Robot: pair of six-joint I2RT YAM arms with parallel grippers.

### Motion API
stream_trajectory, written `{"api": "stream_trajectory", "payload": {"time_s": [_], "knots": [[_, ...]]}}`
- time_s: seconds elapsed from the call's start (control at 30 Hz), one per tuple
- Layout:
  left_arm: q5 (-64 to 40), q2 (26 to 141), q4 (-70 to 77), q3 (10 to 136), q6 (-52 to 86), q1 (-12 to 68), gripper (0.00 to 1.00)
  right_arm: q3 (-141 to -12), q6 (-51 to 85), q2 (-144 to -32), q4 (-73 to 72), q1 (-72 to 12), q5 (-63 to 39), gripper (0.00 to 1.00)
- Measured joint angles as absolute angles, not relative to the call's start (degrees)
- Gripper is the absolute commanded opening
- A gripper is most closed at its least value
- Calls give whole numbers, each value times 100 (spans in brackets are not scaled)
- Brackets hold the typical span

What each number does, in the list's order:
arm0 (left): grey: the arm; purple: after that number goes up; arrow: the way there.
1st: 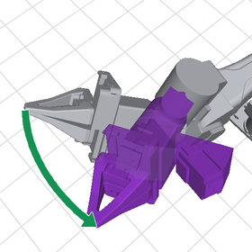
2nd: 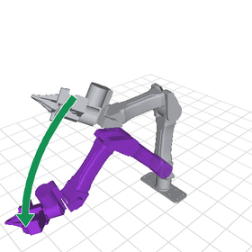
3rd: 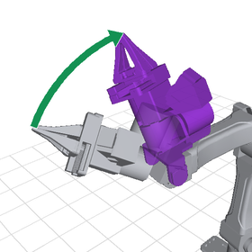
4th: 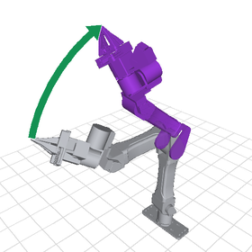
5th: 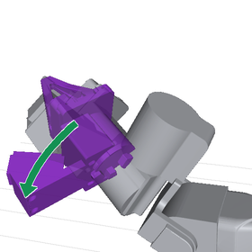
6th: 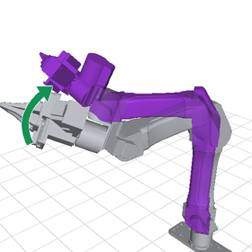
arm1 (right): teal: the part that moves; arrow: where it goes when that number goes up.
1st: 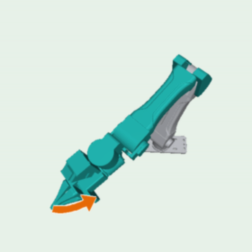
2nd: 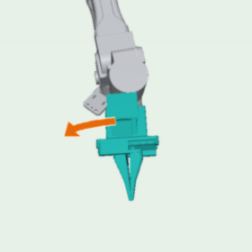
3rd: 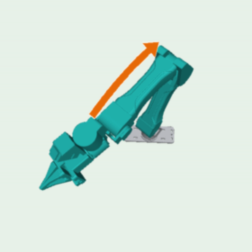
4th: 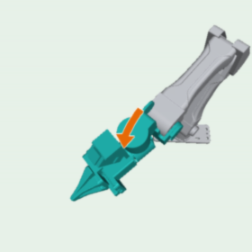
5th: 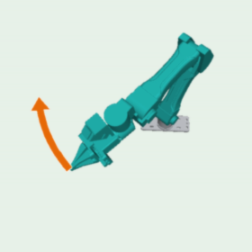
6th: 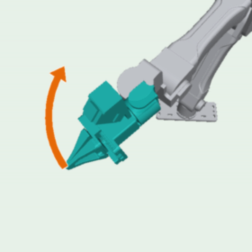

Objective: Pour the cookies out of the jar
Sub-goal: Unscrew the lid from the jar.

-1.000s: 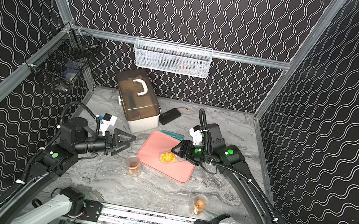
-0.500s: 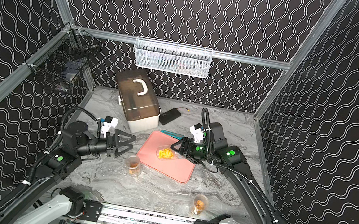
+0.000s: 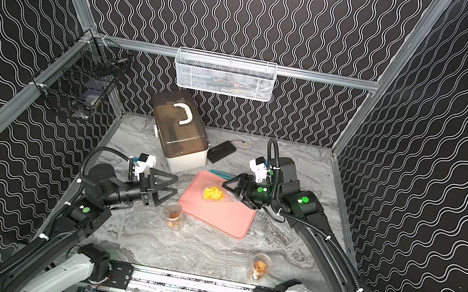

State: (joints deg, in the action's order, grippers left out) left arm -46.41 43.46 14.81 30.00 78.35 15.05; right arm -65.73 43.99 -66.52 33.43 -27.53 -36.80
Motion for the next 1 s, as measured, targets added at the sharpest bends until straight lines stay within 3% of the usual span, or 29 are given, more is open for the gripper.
{"api": "stream_trajectory", "payload": {"time_s": [1.0], "knots": [[-3756, 5400, 2873, 3057, 8106, 3094, 99, -5819, 5765, -6517, 1179, -2694, -4849, 64]]}}
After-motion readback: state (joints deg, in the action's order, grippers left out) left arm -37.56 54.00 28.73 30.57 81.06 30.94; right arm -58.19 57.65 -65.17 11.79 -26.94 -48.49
